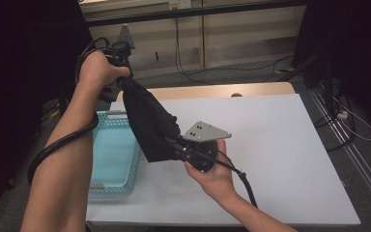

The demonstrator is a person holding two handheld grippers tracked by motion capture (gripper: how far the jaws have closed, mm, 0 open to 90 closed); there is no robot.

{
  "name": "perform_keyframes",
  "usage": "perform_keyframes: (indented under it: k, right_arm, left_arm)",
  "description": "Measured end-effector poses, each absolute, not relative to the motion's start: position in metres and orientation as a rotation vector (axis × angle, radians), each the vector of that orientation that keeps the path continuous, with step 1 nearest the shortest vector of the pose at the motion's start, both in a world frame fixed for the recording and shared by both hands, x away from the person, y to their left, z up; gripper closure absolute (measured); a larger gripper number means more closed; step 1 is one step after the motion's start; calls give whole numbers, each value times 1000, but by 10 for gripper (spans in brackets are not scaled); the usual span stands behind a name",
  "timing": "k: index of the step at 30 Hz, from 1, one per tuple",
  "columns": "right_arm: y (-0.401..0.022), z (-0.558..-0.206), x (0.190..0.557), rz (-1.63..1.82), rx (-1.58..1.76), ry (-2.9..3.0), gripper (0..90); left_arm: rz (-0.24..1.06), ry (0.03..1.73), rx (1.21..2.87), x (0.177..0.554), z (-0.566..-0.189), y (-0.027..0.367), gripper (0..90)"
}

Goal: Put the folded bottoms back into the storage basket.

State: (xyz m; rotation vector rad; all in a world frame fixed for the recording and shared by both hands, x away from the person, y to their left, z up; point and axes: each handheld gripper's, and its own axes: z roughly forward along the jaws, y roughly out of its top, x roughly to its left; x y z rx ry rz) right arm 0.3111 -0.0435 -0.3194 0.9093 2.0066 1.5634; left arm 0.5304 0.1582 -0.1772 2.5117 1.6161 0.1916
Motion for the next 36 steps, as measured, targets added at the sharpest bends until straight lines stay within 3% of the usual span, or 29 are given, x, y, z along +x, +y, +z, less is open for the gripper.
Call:
perform_keyframes:
  k: [36]
  right_arm:
    - [-2, -319, 311, 1620, 841, 2034, 786]
  left_arm:
    - [201, 1716, 2442, 522, -168, 209, 825]
